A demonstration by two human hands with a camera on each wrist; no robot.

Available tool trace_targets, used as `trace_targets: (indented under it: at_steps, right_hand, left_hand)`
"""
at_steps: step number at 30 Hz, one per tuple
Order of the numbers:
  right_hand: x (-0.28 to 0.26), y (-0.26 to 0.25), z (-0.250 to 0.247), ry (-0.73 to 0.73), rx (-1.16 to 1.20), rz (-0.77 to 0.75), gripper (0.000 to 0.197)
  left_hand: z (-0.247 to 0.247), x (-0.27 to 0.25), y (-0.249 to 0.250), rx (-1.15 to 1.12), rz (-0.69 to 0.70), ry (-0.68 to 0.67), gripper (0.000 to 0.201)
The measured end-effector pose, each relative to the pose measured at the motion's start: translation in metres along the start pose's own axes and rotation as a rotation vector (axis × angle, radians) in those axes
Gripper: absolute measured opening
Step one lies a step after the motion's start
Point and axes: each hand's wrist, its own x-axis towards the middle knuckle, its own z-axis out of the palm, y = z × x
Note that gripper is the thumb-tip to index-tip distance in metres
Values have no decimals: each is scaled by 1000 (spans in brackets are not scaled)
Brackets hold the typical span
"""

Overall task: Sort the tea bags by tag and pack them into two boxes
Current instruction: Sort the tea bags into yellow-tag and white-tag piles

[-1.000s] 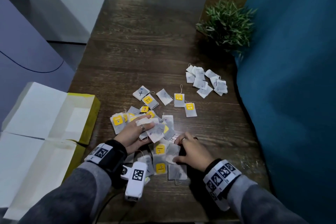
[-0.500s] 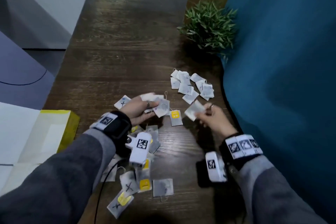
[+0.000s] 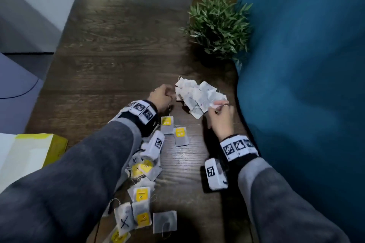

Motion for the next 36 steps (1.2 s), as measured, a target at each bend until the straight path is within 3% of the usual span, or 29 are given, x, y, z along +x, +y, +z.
trace_targets:
  at_steps: [3, 5, 8, 11, 14, 16, 17, 19, 23, 25, 27, 30, 36]
  right_hand:
    - [-27, 4, 18, -242, -67, -64, 11]
    - [-38, 12, 30, -394, -267, -46, 34]
    - [-49, 12, 41, -442, -450, -91, 57]
    - [-49, 10, 48, -449, -421, -40, 52]
    - [-54, 7, 41, -523, -324, 7, 36]
    - [-61, 2, 30, -535, -205, -29, 27]
    - [-64, 0, 24, -492, -151, -84, 24]
    - [-72, -3, 12, -335, -44, -229, 23]
    - [-89, -8, -3, -145, 151, -336, 52]
    - [-99, -12, -7, -147, 209, -392, 53]
    - [-108, -14, -7, -186, 213, -421, 51]
    - [-119, -17, -2, -236, 215, -423, 46]
    - [-136, -27, 4, -287, 232, -383, 30]
  left_hand:
    - [-1, -11, -28, 122, 37, -111, 37]
    - [4, -18, -38, 261, 87, -137, 46]
    - [14, -30, -39, 421, 97, -120, 54]
    - [16, -36, -41, 396, 106, -110, 48]
    - [6, -47, -39, 449, 78, -122, 37]
    - [-4, -60, -37, 442, 134, -71, 28]
    - [-10, -66, -37, 376, 174, -45, 23]
    - [-25, -82, -37, 17, 186, -37, 15]
    - [-44, -119, -36, -1083, -48, -91, 26]
    - [-47, -130, -39, -1399, -109, -167, 23]
    - [-49, -139, -43, -1590, -155, -287, 15]
    - [-48, -150, -47, -1702, -210, -481, 24]
    - [-52, -165, -55, -1735, -274, -451, 59]
